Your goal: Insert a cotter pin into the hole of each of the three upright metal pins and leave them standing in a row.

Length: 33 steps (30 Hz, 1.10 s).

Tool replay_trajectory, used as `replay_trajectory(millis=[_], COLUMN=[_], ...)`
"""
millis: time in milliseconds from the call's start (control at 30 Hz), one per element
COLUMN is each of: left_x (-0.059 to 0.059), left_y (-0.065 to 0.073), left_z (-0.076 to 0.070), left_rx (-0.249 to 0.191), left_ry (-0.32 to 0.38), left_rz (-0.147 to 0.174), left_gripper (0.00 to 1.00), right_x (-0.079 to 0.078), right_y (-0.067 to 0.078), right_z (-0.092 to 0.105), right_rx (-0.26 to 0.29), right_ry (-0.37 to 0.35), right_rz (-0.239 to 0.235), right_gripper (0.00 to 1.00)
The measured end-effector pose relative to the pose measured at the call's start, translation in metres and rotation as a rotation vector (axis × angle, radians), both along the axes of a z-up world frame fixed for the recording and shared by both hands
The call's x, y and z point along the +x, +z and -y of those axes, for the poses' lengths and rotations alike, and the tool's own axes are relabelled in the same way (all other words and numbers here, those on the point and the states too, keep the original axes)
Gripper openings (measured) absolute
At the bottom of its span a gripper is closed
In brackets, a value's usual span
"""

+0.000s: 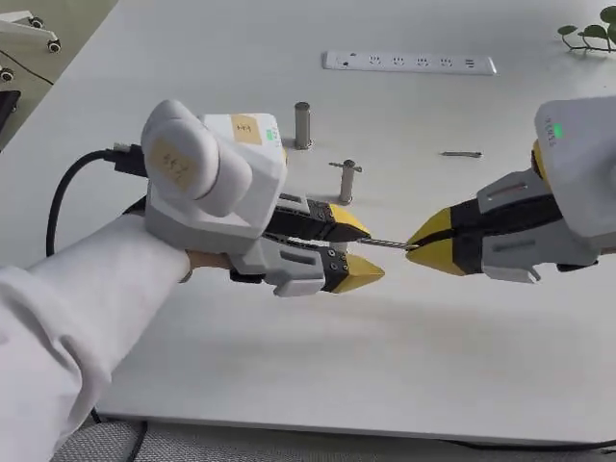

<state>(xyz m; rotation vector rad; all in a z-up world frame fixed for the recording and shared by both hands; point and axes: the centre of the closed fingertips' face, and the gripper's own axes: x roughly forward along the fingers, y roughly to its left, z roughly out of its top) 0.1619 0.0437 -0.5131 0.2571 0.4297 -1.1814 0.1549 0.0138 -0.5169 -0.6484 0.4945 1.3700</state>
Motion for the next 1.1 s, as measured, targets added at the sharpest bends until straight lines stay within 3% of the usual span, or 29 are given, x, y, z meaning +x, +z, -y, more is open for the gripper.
replay_trajectory(millis=[100, 200, 300, 400, 467, 633, 833, 1100], left_x=[0.018, 0.028, 0.034, 0.037, 0.039, 0.044, 0.046, 0.049], left_y=[-0.002, -0.008, -0.02, -0.03, -0.038, -0.051, -0.066, -0.075], left_z=[-0.011, -0.018, -0.022, -0.023, -0.025, -0.027, -0.024, -0.021], left_rx=[-0.021, -0.027, -0.057, -0.054, -0.05, -0.038, -0.006, 0.011], left_ry=[0.113, 0.182, 0.238, 0.249, 0.28, 0.297, 0.293, 0.291], left_rz=[0.022, 0.015, -0.06, -0.073, -0.108, -0.122, -0.16, -0.158], left_gripper=[0.33, 0.37, 0.36, 0.36, 0.36, 0.33, 0.27, 0.18], right_x=[0.012, 0.019, 0.023, 0.027, 0.029, 0.033, 0.037, 0.04], right_y=[-0.008, -0.012, -0.017, -0.021, -0.024, -0.029, -0.034, -0.041], right_z=[0.004, 0.005, 0.005, 0.005, 0.004, 0.003, 0.003, 0.001], right_rx=[-0.012, -0.017, -0.032, -0.045, -0.049, -0.058, -0.066, -0.078], right_ry=[-0.03, -0.058, -0.072, -0.081, -0.087, -0.091, -0.087, -0.057], right_rz=[0.0, -0.012, -0.023, -0.033, -0.04, -0.053, -0.066, -0.078], right_gripper=[0.0, 0.0, 0.0, 0.0, 0.0, 0.0, 0.0, 0.0])
